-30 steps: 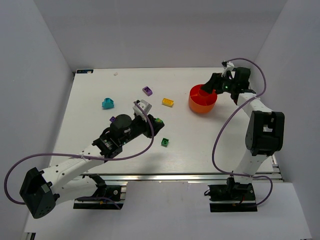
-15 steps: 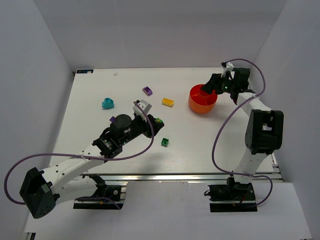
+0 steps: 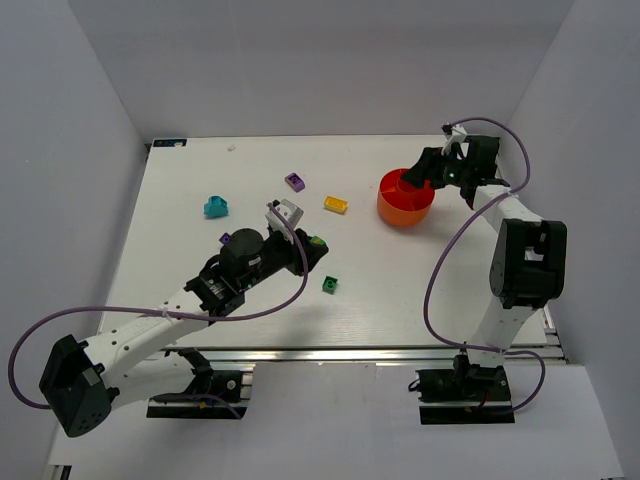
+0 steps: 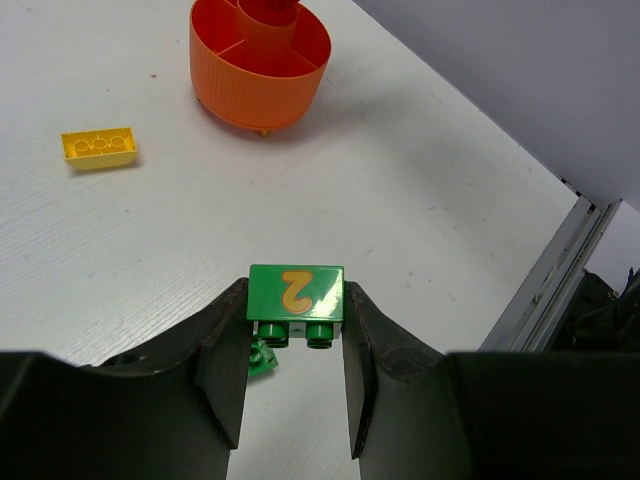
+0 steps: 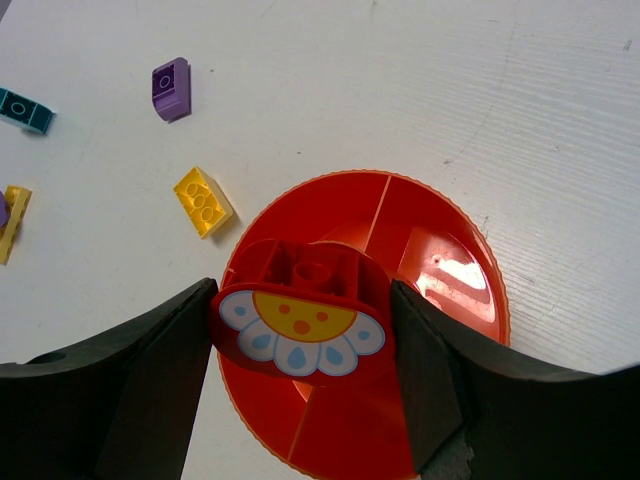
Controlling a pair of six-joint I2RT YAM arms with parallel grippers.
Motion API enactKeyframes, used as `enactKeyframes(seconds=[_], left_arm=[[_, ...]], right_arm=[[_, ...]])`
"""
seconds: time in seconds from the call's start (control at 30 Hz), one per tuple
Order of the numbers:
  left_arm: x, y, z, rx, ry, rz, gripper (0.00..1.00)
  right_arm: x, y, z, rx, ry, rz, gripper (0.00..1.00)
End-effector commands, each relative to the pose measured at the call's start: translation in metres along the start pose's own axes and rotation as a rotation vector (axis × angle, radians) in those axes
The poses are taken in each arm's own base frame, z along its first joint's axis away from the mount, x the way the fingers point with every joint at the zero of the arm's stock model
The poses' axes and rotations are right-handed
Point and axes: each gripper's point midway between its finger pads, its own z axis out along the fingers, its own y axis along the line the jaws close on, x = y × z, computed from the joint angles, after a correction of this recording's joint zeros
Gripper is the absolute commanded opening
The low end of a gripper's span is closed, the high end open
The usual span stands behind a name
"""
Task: Sort the legos into containers by color
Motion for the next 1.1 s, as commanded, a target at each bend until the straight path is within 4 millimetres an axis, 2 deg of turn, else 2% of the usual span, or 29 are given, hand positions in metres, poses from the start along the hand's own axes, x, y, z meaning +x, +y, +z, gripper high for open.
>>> enactKeyframes(seconds=[0.0,0.13,0.17,0.5,0.6,0.73,0.8,0.83,0.9,0.93,0.97,1.0,1.03,1.07], left_arm=[[0.001,0.003,-0.004,-0.01,-0.009,0.009,0.0],[0.001,0.003,-0.004,-0.009,-0.007,0.009,0.0],[0.001,0.003,-0.004,-0.01,-0.009,0.009,0.0],[-0.001,0.003,-0.005,-0.012,-0.014,0.01,0.0],[0.0,0.003,-0.005,-0.013,-0.011,0.01,0.0],[-0.002,0.0,-0.002,0.005,-0.017,0.012,0.0],[-0.004,-0.005,0.002,0.031,-0.013,0.01,0.0],[-0.007,-0.007,0.009,0.039,-0.009,0.004,0.0],[-0.012,-0.012,0.018,0.063,-0.015,-0.007,0.0],[-0.014,-0.014,0.029,0.068,-0.002,-0.026,0.0],[-0.013,-0.015,0.036,0.075,0.006,-0.033,0.0],[-0.015,-0.021,0.043,0.102,0.012,-0.042,0.0],[-0.015,-0.022,0.059,0.107,0.028,-0.058,0.0],[-0.015,-0.023,0.066,0.115,0.033,-0.065,0.0]], right_arm=[[-0.02,0.0,0.001,0.0,-0.038,-0.049,0.7],[-0.02,0.0,0.001,0.0,-0.037,-0.048,0.73],[-0.02,0.0,0.001,-0.002,-0.036,-0.047,0.79],[-0.02,0.001,0.0,-0.003,-0.038,-0.046,0.82],[-0.025,0.001,-0.002,0.0,-0.05,-0.055,0.82],[-0.043,0.004,-0.015,0.049,-0.095,-0.108,0.81],[-0.053,0.001,-0.024,0.104,-0.121,-0.135,0.76],[-0.064,-0.001,-0.035,0.16,-0.148,-0.151,0.72],[-0.07,-0.004,-0.049,0.219,-0.165,-0.161,0.48],[-0.081,0.003,-0.063,0.242,-0.199,-0.176,0.4],[-0.073,0.006,-0.068,0.237,-0.194,-0.151,0.24],[-0.073,0.007,-0.077,0.234,-0.202,-0.135,0.17],[-0.076,0.027,-0.088,0.17,-0.216,-0.142,0.07],[-0.066,0.033,-0.094,0.133,-0.196,-0.106,0.0]])
